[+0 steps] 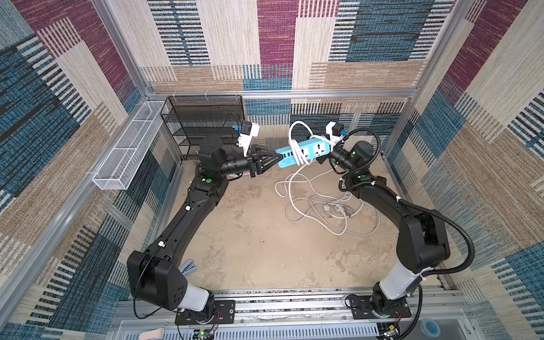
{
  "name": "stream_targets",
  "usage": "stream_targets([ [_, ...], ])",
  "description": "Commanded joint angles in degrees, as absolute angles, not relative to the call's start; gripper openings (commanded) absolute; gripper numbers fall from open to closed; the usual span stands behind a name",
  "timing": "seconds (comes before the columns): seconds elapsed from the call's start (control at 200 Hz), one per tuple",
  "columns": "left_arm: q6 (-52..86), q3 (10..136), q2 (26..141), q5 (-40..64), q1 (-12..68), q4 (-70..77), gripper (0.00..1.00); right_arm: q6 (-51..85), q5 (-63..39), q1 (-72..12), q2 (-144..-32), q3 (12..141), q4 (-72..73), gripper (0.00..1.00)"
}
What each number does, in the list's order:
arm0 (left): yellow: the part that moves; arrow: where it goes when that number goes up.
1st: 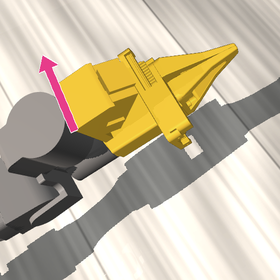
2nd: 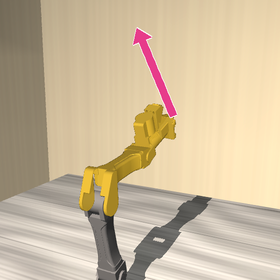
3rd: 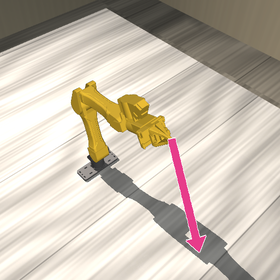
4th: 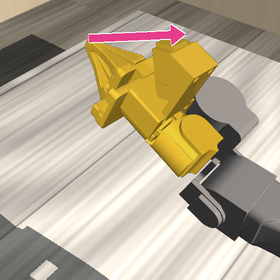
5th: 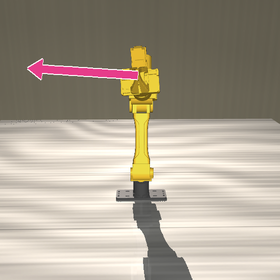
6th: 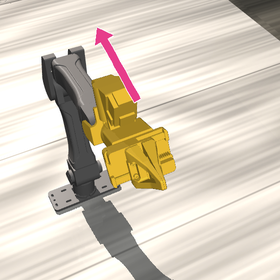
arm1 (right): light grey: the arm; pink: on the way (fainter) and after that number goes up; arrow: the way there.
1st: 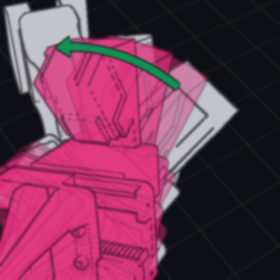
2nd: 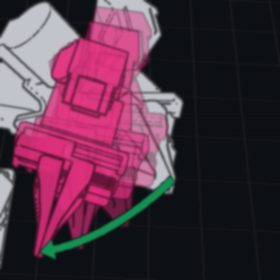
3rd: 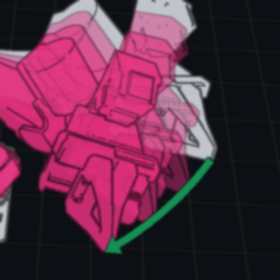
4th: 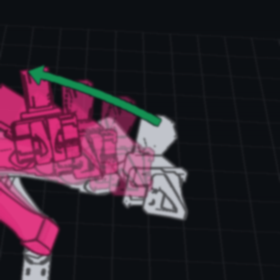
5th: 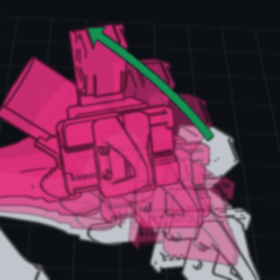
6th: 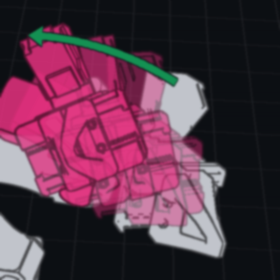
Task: Unwrap the cord wrapped around the power strip
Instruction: Unwrap the power cord from the power strip.
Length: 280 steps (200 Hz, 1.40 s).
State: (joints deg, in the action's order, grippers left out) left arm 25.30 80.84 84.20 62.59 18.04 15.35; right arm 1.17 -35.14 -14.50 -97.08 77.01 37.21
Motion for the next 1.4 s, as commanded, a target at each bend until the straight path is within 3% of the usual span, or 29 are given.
stream_targets([
  [0.0, 16.0, 82.5, 84.5, 67.4, 18.6, 7.8, 0.0, -1.7, -35.4, -13.0, -95.4, 80.6, 33.1, 0.0],
  [0.155, 4.8, 84.4, 84.6, 62.2, 18.6, -4.9, 0.0, -4.2, -35.3, -10.3, -91.4, 82.4, 29.4, 0.0],
  [0.27, 2.2, 83.9, 83.7, 53.7, 18.4, -6.6, 0.0, -7.5, -33.8, -9.4, -86.9, 80.7, 25.7, 0.0],
  [0.561, -0.7, 76.0, 77.0, 31.1, 17.7, 2.6, 0.0, -9.2, -32.2, -9.2, -72.2, 66.3, 21.5, 0.0],
  [0.726, 0.9, 73.3, 74.9, 25.2, 16.6, 7.7, 0.0, -6.9, -33.1, -9.3, -65.3, 58.5, 19.4, 0.0],
  [1.037, 14.8, 71.6, 74.1, 31.0, 10.2, 19.6, 0.0, 1.0, -35.4, -12.1, -63.5, 43.6, 25.1, 0.0],
  [1.397, 27.7, 71.8, 72.8, 44.7, 10.1, 31.7, 0.0, 5.8, -32.9, -14.9, -77.6, 37.2, 39.1, 0.0],
])
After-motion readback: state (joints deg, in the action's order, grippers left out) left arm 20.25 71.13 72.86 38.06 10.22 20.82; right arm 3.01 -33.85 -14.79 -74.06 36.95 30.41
